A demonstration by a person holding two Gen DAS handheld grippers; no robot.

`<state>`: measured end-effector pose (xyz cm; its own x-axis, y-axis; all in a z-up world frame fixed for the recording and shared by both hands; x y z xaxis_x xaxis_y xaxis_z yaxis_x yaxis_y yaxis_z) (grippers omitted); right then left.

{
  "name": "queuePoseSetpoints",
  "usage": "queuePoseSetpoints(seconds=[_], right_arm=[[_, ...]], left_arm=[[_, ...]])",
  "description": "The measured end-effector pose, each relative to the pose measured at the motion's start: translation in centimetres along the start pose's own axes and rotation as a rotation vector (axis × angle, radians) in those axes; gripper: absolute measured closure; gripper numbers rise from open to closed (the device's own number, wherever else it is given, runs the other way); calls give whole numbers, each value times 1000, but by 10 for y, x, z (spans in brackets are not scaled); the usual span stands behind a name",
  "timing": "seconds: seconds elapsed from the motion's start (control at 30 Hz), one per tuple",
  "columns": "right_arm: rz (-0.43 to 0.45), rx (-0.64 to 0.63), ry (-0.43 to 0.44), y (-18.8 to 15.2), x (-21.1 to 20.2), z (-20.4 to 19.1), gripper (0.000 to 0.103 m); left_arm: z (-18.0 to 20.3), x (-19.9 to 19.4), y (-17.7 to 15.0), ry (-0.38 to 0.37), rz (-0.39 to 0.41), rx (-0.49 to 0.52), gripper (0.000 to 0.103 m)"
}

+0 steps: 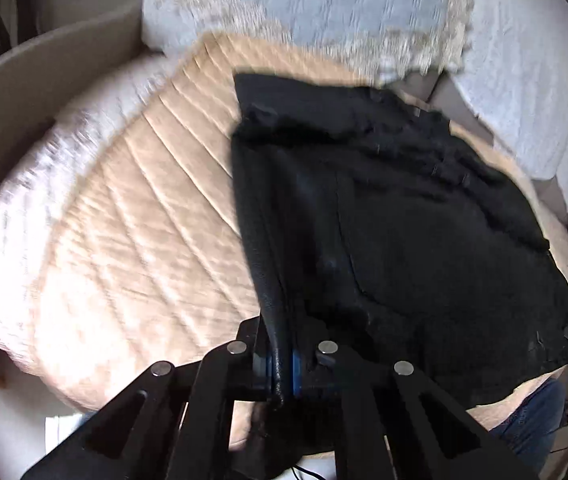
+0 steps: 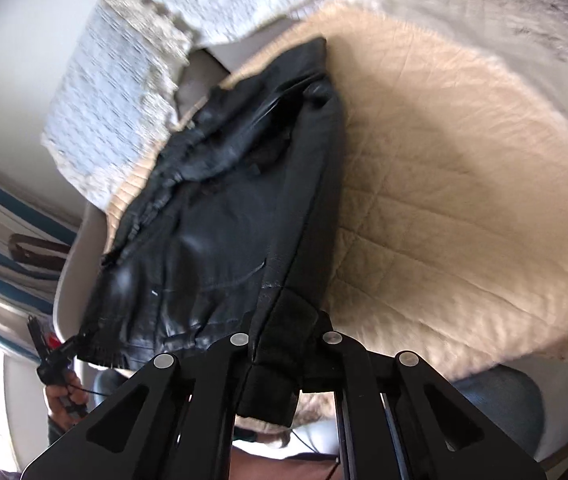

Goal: Fold large clothes

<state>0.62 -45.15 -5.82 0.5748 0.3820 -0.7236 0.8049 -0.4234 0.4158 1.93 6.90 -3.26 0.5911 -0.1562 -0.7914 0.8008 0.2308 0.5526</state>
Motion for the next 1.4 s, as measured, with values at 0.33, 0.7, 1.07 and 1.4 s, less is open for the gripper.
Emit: queuePoseSetpoints(seconds=[0.33, 0.7, 1.07, 1.4], right_arm=[[-46, 46, -6, -23, -5, 14, 97], [0, 62, 97, -2, -23, -3, 97], [93, 40, 210, 117, 5, -38, 97], [28, 145, 202, 235, 133, -27, 79]], left_arm=[[-42, -18, -31, -133, -27, -168, 97], [-44, -41, -17, -259, 37, -222, 98], [-16, -48, 85, -384, 223, -218, 98], [-28, 90, 184, -268, 142, -300, 98]])
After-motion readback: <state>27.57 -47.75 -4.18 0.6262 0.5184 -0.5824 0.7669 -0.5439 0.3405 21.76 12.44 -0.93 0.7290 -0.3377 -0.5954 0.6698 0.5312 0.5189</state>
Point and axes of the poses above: each gripper's, at about its wrist camera, not at the fingertips, and x roughly the way its jaws point, z to its right, y to its top, the point moved 3 cm from there along x, roughly the way its jaws point, and after that the axes turned 4 degrees about -y, right-handed, at the moved point
